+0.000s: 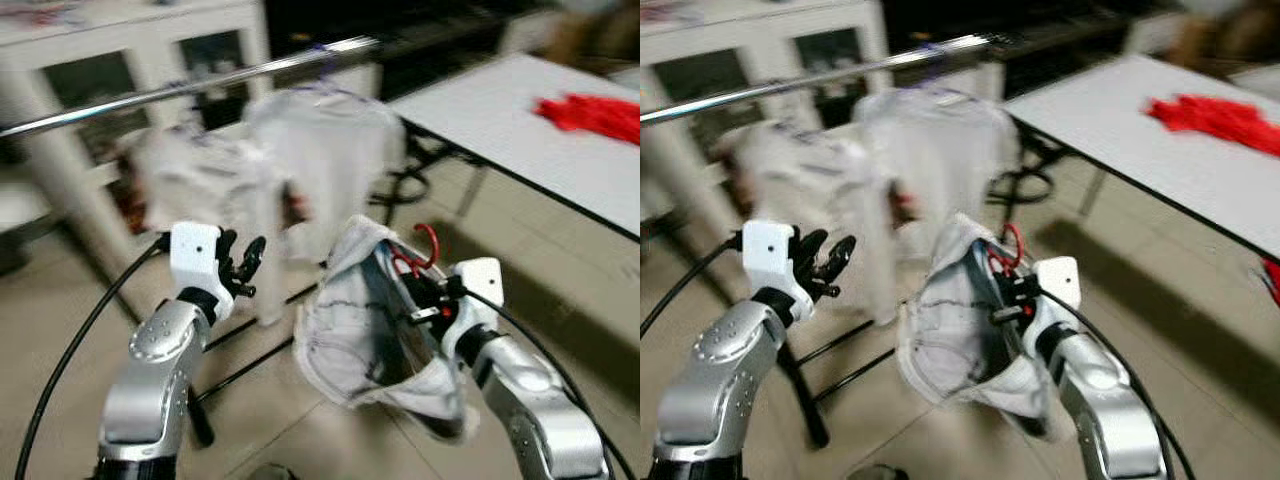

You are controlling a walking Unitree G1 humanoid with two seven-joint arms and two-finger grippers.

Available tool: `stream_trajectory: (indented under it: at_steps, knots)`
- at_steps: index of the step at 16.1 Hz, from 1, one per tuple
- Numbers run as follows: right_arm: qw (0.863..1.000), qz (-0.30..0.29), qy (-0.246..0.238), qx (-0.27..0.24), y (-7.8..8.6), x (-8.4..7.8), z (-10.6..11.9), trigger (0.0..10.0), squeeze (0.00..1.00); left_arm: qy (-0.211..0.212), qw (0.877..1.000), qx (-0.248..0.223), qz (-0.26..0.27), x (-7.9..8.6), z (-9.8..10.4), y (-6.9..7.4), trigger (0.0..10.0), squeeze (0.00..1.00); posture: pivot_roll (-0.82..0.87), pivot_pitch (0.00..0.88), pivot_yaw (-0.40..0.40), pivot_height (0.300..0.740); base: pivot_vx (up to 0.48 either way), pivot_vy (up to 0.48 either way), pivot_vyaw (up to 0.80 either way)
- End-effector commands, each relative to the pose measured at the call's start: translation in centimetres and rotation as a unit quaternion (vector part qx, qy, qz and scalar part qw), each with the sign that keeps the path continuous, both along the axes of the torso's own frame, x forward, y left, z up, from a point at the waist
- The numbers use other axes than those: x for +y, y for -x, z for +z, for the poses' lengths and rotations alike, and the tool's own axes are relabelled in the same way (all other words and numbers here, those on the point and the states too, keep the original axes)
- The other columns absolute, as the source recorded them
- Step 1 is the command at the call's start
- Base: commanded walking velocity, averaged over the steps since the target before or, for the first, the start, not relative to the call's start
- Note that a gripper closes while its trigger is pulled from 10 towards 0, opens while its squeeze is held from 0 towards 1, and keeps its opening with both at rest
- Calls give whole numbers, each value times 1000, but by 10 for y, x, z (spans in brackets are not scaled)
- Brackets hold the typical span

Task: Hang hanger

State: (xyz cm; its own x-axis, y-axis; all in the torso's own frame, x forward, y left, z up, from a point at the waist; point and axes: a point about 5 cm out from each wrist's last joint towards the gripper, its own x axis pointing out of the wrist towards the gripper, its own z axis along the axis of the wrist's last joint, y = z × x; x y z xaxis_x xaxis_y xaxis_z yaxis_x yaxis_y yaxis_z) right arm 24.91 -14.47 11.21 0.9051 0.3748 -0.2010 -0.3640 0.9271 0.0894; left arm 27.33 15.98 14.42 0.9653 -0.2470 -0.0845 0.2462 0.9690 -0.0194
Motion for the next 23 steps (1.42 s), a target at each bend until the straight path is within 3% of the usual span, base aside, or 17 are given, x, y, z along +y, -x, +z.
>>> stream_trajectory:
  at_steps: [1,8,10,11,16,21,23]
  knots:
    - [999,17,-11,-29,-4,7,11,10000,0,-9,1000,-10,11,3,4,0,10000,0,25,0,12,740,0,0,800]
    - [999,7,-24,-29,-8,9,11,10000,0,-20,1000,-15,8,2,7,-5,10000,0,28,0,22,740,0,-407,800]
    - [998,-45,-30,-26,-15,3,10,10000,0,0,1000,-16,17,2,9,-8,10000,0,32,0,24,740,0,0,0]
    - [999,-29,-1,-32,-16,6,11,10000,0,-10,1000,-18,11,2,10,-9,10000,0,32,0,24,740,0,0,0]
    - [998,-30,12,-53,-16,11,14,10000,0,-16,1000,-26,0,2,11,-10,10000,0,39,0,25,740,109,0,0]
    - [997,-38,0,-65,-18,10,18,10000,0,-20,999,-27,-4,3,11,-10,10000,0,39,0,32,740,314,0,566]
    - [997,-23,28,-72,-17,13,19,10000,0,-21,999,-26,-5,3,11,-9,10000,0,40,0,31,740,341,0,0]
